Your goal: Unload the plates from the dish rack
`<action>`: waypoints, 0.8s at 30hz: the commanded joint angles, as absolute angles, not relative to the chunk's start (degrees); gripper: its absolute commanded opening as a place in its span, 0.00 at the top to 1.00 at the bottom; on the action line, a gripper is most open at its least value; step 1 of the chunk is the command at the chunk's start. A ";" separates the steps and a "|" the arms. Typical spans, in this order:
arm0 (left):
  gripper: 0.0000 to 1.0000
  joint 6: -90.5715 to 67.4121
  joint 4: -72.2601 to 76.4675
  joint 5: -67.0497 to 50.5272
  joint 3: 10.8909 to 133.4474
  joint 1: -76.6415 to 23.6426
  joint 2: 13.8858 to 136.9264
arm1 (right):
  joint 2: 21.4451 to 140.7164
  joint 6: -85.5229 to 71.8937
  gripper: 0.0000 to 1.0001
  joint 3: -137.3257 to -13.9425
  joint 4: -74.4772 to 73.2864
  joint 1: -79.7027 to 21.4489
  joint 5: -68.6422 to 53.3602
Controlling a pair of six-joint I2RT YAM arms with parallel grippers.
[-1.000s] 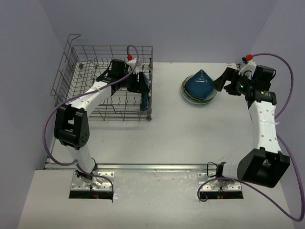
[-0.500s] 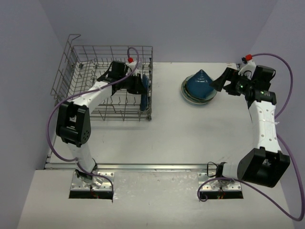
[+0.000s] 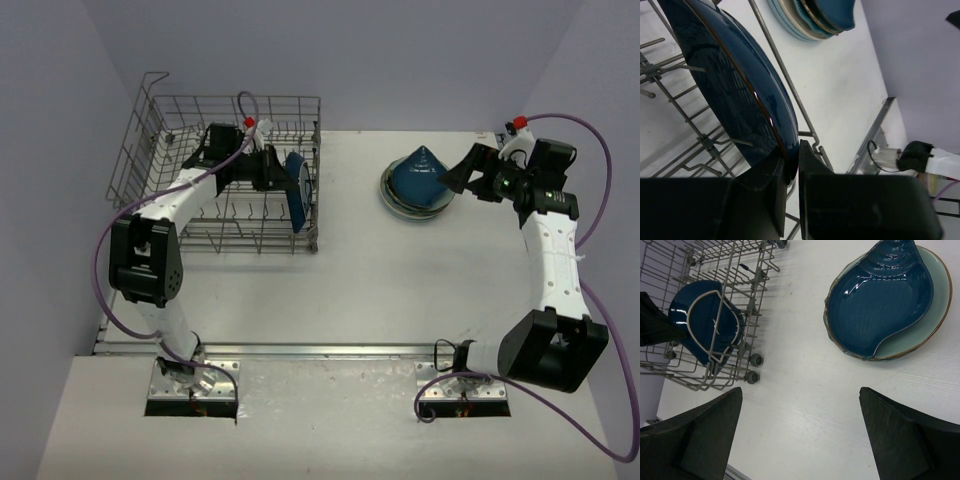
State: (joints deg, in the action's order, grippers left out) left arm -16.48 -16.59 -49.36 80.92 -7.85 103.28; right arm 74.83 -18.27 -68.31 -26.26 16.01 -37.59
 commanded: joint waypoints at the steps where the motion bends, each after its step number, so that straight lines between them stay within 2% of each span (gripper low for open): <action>1: 1.00 -21.18 -8.28 -58.78 87.03 -6.43 96.43 | 74.36 -19.30 0.01 -68.99 -24.96 16.26 -38.74; 13: 1.00 -0.35 -29.44 -49.57 104.50 -6.50 94.92 | 73.92 -19.51 0.01 -69.96 -25.22 16.26 -38.85; 17: 1.00 13.14 -37.06 -41.73 108.25 -7.80 92.95 | 74.26 -19.95 0.01 -70.40 -25.13 16.26 -39.11; 20: 1.00 22.45 -40.02 -35.20 107.20 -10.58 90.09 | 74.49 -20.21 0.01 -70.71 -24.96 16.26 -39.20; 24: 1.00 39.95 -41.37 -23.99 97.95 -18.62 81.93 | 75.48 -20.47 0.01 -71.61 -24.88 16.26 -40.14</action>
